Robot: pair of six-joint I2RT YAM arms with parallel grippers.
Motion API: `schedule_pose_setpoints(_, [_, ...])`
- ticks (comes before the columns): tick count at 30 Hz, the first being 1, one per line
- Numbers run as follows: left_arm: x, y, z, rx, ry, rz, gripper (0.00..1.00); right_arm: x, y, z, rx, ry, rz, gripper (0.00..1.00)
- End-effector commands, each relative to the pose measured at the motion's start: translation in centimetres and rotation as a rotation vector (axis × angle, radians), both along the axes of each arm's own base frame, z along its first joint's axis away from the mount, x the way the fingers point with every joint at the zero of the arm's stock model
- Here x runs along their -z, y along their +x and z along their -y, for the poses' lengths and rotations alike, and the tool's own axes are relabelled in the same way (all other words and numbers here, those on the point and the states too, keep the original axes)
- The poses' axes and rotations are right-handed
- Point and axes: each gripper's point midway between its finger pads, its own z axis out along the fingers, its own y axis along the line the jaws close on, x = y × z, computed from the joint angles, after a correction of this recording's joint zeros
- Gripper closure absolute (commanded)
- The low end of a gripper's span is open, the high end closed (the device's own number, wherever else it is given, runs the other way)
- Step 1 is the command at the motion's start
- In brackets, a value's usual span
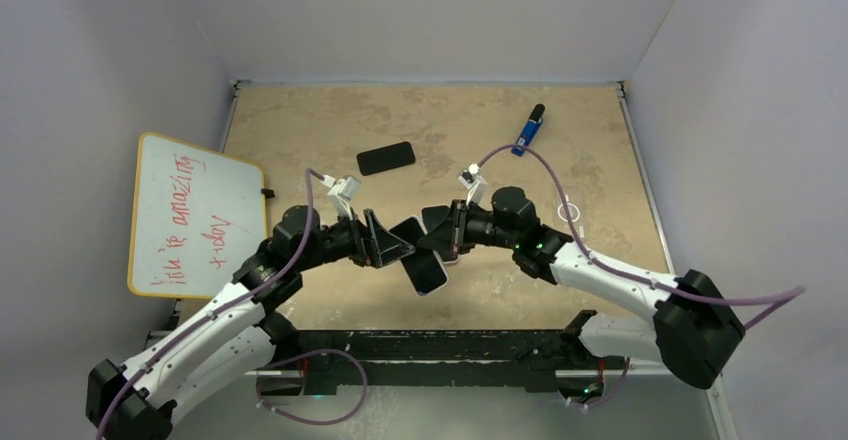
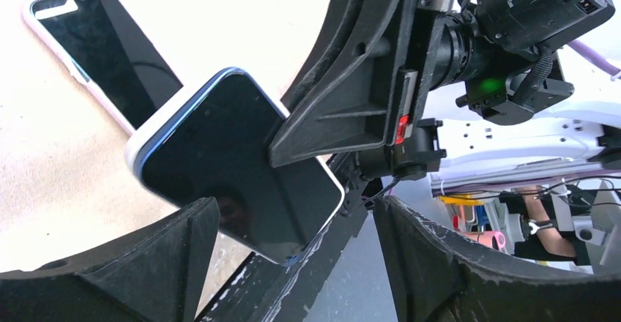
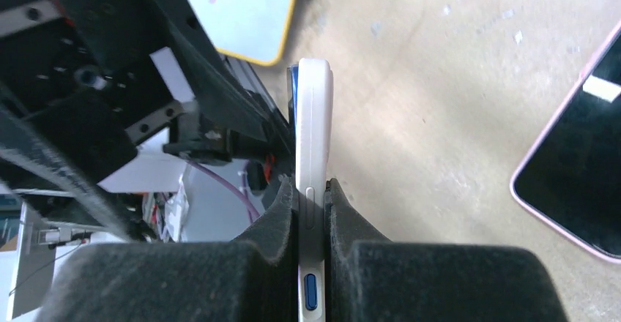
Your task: Put the phone into the phone case
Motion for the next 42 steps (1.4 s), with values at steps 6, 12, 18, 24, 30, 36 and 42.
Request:
schedule_pose_setpoints(6, [-5.1, -1.2, 0.4, 0.050, -0.109, 0.067, 0.10, -8.6, 1.6, 1.0, 0.112, 0.121, 0.183, 1.00])
schedule_pose_setpoints(12, [-6.7, -1.7, 0.6, 0.071, -0.170, 0.088, 0.08, -12.8, 1.0, 1.2, 0.101, 0.248, 0.275, 1.00])
schedule_pose_setpoints(18, [-9.8, -2.0, 0.7, 0.090, -0.250, 0.138, 0.07, -16.4, -1.4, 1.0, -0.006, 0.374, 0.341, 1.00])
schedule_pose_setpoints(24, [-9.9, -2.3, 0.8, 0.102, -0.277, 0.142, 0.04, -17.8, -2.6, 1.5, -0.036, 0.441, 0.371, 1.00])
schedule_pose_setpoints(30, [-11.8, -3.1, 1.1, 0.146, -0.386, 0.171, 0.10, -18.3, -3.9, 1.4, -0.105, 0.502, 0.348, 1.00])
schedule_pose_setpoints(36, [-13.7, -3.4, 0.6, 0.132, -0.478, 0.210, 0.46, -17.1, -4.6, 0.9, -0.160, 0.515, 0.283, 1.00])
schedule_pose_setpoints(42, [-13.5, -3.2, 0.4, 0.112, -0.472, 0.186, 1.00, -16.0, -4.0, 0.4, -0.158, 0.472, 0.264, 1.00])
